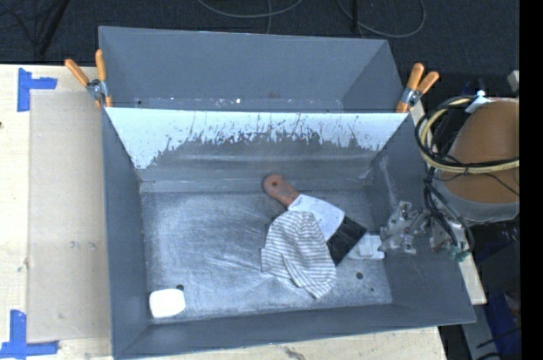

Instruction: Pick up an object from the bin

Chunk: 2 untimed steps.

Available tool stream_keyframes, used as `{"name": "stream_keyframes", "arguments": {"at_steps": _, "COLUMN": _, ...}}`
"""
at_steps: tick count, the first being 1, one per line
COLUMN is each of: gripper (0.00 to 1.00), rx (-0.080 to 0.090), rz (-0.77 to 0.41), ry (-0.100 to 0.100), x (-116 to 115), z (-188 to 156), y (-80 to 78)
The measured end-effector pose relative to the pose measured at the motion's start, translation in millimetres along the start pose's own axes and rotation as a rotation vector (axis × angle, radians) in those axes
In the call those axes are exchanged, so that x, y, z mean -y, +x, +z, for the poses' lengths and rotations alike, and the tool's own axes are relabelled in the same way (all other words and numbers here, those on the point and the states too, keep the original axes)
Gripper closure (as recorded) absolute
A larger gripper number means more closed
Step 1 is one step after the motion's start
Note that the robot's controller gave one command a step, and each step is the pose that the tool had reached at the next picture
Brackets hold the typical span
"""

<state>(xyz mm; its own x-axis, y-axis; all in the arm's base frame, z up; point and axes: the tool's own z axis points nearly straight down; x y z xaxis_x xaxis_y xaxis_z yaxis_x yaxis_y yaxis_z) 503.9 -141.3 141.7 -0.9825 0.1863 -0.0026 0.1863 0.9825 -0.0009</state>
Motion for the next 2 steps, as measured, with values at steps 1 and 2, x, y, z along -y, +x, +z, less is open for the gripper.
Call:
{"name": "stream_keyframes", "arguments": {"at_steps": 1, "gripper": 1.0, "rx": 0.001, "rz": 0.057, "ry": -0.001, "x": 2.3, "z": -19.0, "y": -5.7}}
{"name": "stream_keyframes", "arguments": {"at_steps": 2, "gripper": 1.0, "rx": -0.004, "rz": -0.128, "ry": -0.001, "x": 0.6, "z": -24.0, "y": -8.3}}
